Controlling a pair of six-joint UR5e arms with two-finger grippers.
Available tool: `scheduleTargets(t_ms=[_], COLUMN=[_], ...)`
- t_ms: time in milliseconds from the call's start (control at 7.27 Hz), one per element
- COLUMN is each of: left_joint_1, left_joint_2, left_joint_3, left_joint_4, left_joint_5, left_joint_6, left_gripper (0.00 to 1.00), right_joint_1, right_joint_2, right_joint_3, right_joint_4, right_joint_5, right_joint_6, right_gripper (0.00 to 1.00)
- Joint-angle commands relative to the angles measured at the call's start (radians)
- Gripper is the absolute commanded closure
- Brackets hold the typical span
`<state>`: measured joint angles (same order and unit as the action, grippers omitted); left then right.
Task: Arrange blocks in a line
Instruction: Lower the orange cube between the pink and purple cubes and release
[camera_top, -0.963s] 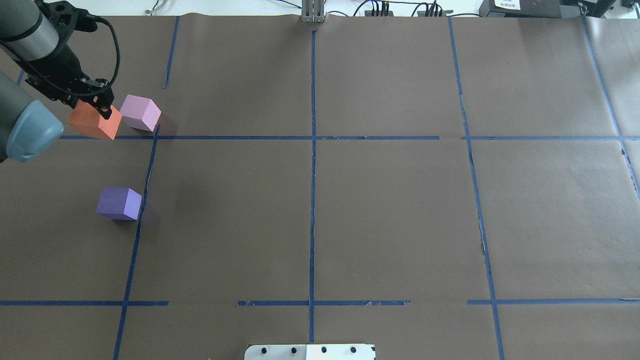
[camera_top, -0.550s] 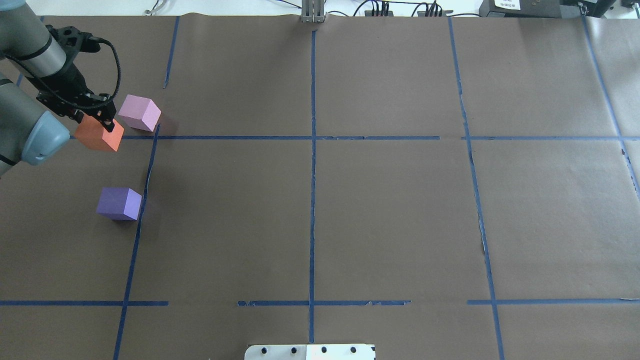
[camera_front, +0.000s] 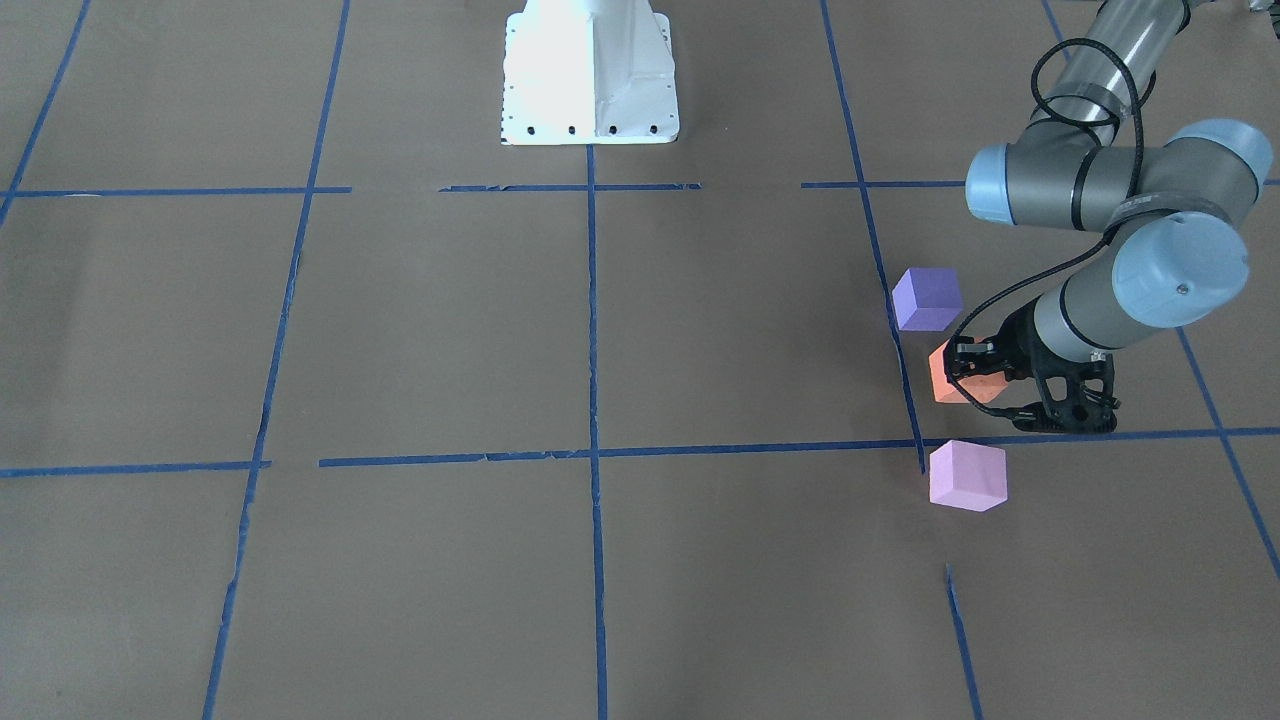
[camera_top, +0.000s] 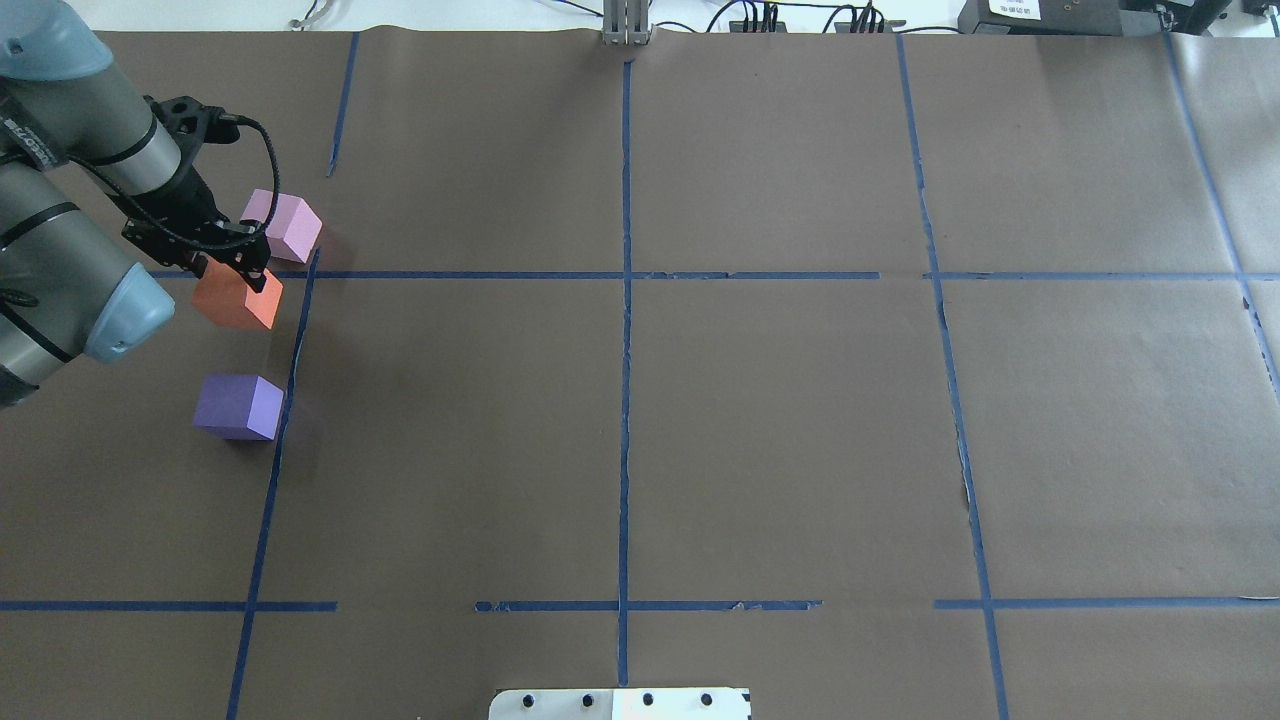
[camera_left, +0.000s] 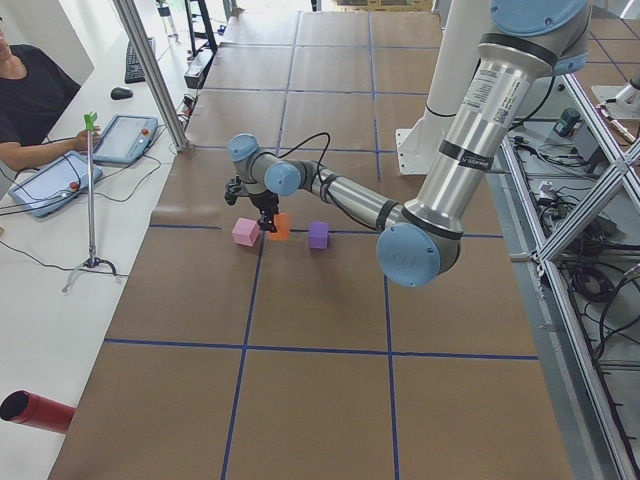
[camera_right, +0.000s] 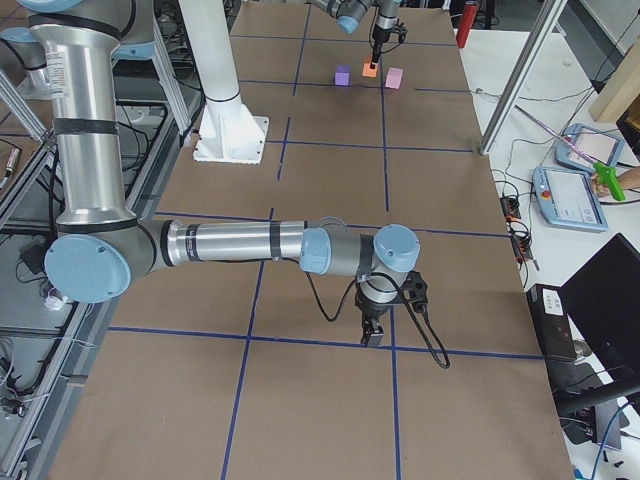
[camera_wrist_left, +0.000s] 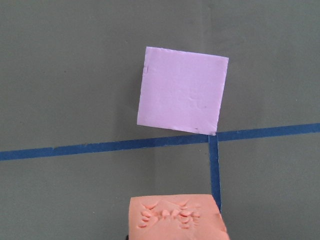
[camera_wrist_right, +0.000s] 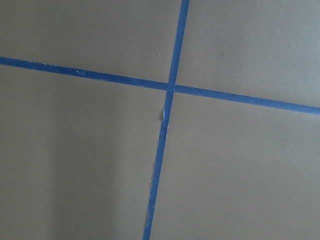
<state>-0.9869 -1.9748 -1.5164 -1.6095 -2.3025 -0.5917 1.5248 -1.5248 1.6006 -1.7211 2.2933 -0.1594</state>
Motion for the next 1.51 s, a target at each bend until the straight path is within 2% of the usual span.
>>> scheduleTargets(t_ms=[0, 1376], left_joint_1=[0.013, 0.022], left_joint_2=[0.005, 0.001], left_joint_3=[0.024, 0.056], left_joint_4=[-0.026, -0.069], left_joint_5=[0.0, -0.002], left_joint_6=[-0.01, -0.034], left_gripper=[0.76, 0.75], right_joint_1=[0.0, 0.0], right_joint_2=[0.0, 0.0], right_joint_3=[-0.001, -0.001], right_joint_4=[0.0, 0.0], right_joint_5=[0.0, 0.0], right_joint_6=[0.0, 0.0], right_gripper=[0.0, 0.0])
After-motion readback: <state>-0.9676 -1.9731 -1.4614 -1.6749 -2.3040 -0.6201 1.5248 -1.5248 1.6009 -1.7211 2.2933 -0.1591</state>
